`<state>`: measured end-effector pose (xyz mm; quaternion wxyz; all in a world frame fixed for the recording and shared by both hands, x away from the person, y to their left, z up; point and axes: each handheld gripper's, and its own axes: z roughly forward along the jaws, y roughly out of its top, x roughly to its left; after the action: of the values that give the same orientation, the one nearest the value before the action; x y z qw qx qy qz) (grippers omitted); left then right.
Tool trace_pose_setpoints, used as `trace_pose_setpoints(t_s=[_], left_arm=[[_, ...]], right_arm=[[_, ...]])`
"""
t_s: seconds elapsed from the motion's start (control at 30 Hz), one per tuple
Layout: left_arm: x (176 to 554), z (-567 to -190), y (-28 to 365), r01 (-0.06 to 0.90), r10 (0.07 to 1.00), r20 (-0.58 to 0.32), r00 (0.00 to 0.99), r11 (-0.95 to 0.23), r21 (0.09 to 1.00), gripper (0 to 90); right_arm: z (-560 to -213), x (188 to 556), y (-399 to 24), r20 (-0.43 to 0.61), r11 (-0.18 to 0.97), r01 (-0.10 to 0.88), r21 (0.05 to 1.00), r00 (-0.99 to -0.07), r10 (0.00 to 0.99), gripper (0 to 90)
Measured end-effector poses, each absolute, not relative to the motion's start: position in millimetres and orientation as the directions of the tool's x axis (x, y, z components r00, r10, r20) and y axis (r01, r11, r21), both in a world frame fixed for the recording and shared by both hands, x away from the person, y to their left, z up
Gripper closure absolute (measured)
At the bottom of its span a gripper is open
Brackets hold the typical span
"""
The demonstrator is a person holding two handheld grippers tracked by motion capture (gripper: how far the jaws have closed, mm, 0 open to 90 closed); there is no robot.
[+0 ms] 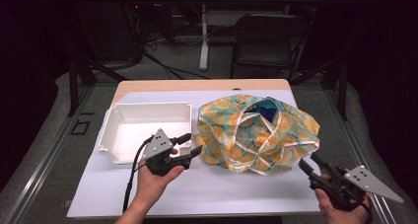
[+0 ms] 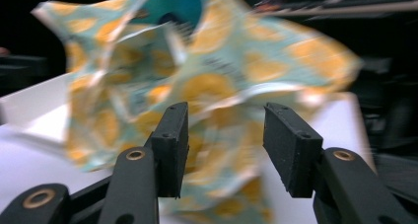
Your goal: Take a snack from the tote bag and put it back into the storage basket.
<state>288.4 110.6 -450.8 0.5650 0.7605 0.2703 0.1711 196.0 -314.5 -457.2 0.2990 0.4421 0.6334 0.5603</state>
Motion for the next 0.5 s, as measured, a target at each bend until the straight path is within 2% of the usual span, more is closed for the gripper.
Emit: trace_pose_setpoints(t_s=[0.13,0.23,0.4,0.5], left_arm=[[290.1,-452.3,94.6,0.213,0.58,-0.036,0.814,-0.24,0.947,46.8],[291.1,-453.3,83.5,0.214,0.569,-0.042,0.821,-0.238,0.947,45.3],[291.2,-454.7,67.6,0.216,0.544,-0.051,0.838,-0.245,0.945,38.2],[290.8,-458.3,58.0,0.22,0.546,-0.042,0.837,-0.266,0.939,33.7]], right_arm=[[-465.9,204.5,-292.1,0.091,0.035,0.248,0.968,-0.481,0.872,50.1],[-478.4,221.3,-266.1,0.089,0.07,0.292,0.954,-0.496,0.864,40.5],[-484.7,236.6,-250.3,0.13,0.056,0.339,0.939,-0.502,0.855,30.3],[-489.6,243.6,-240.9,0.128,0.073,0.37,0.926,-0.491,0.862,29.9]])
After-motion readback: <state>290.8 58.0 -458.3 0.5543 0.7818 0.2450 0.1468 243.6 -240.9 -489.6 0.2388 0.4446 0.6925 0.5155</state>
